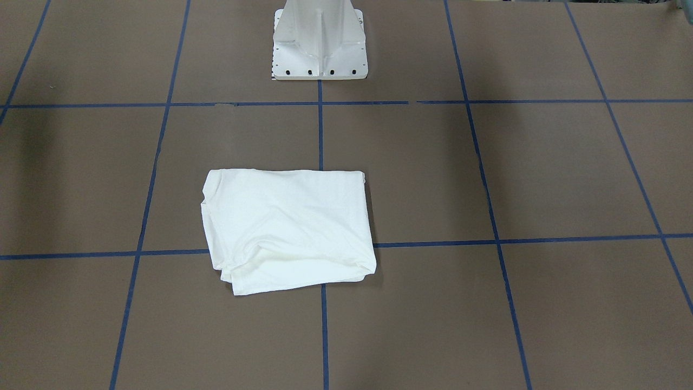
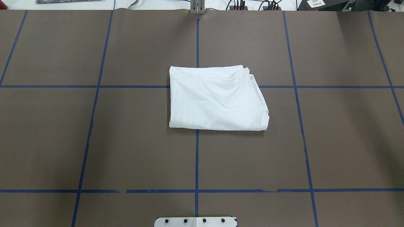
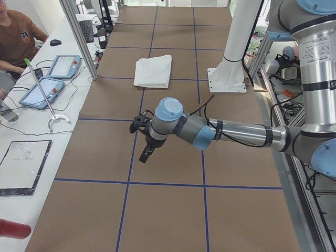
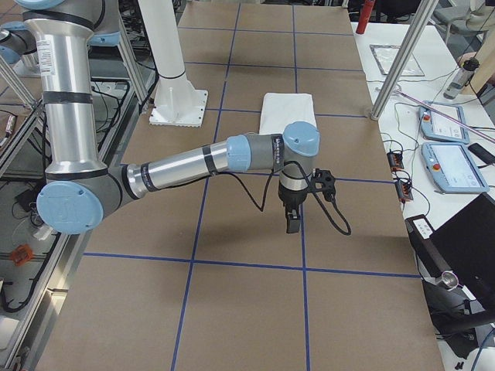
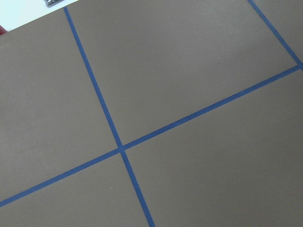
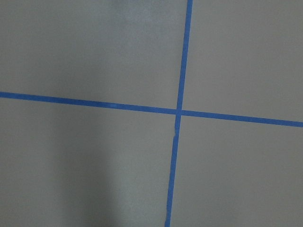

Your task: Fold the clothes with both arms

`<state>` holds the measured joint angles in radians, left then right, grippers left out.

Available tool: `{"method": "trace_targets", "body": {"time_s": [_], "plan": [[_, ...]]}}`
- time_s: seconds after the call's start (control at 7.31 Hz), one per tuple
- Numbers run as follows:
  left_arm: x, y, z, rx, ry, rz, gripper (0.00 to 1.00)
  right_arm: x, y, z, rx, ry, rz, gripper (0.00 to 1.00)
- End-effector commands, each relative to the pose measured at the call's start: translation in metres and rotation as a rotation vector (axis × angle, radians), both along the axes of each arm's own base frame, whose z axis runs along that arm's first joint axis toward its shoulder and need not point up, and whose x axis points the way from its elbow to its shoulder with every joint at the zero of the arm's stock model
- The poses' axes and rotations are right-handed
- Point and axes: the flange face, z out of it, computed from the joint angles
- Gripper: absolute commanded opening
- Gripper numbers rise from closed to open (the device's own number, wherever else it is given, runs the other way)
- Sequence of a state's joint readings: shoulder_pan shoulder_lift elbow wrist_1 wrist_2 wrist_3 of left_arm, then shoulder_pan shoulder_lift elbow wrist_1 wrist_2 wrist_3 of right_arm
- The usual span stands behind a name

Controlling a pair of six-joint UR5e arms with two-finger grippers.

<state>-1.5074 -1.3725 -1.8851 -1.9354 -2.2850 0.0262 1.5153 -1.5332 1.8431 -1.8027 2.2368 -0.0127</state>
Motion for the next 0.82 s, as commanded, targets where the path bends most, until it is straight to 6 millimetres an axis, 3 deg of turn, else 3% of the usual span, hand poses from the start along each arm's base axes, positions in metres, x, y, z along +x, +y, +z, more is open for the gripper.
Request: {"method": "trace_targets", "body": {"time_s": [0.0,0.14,0.27,0.41,0.55,0.68], "plan": [[0.000,-0.006,0.007,-0.032,-0.004,0.002,1.00,-0.004,0.005,0.009,-0.007,0.000,-0.021,1.00],[0.001,-0.012,0.015,-0.052,0.004,0.000,1.00,-0.005,0.005,0.016,-0.033,0.001,-0.011,1.00],[0.001,-0.017,0.039,-0.097,0.004,-0.001,1.00,-0.006,-0.002,0.045,-0.082,0.002,-0.015,1.00],[0.001,-0.021,0.036,-0.095,0.001,-0.005,1.00,-0.007,-0.006,0.041,-0.046,-0.021,-0.017,1.00],[-0.002,-0.020,0.048,-0.123,0.002,-0.012,1.00,-0.008,-0.001,0.051,-0.065,-0.028,-0.019,1.00],[-0.013,-0.019,0.046,-0.122,0.006,-0.036,1.00,-0.008,-0.001,0.051,-0.067,-0.026,-0.016,1.00]]}}
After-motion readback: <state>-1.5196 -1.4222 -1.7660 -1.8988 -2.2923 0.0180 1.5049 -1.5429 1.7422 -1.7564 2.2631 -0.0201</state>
